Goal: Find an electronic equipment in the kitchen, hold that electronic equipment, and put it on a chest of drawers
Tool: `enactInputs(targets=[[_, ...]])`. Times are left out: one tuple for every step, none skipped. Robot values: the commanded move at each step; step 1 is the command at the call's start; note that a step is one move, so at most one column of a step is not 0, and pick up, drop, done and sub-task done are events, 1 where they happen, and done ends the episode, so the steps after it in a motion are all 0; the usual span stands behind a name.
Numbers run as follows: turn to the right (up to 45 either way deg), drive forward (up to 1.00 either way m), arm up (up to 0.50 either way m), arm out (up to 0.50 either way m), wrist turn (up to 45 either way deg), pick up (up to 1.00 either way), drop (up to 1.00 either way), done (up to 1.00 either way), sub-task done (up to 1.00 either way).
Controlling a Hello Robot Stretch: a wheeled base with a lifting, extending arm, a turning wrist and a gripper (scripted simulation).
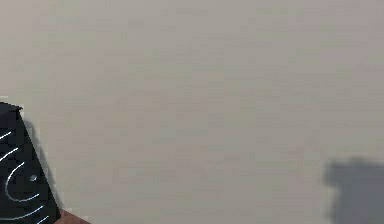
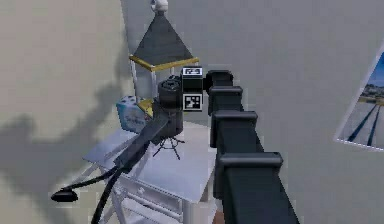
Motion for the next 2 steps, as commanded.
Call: enactInputs(targets=[[0.0,0.00,0.00,0.00,45.0,0.00,0.00,0.00,0.00],[0.0,0.00,0.00,0.00,45.0,0.00,0.00,0.00,0.00]])
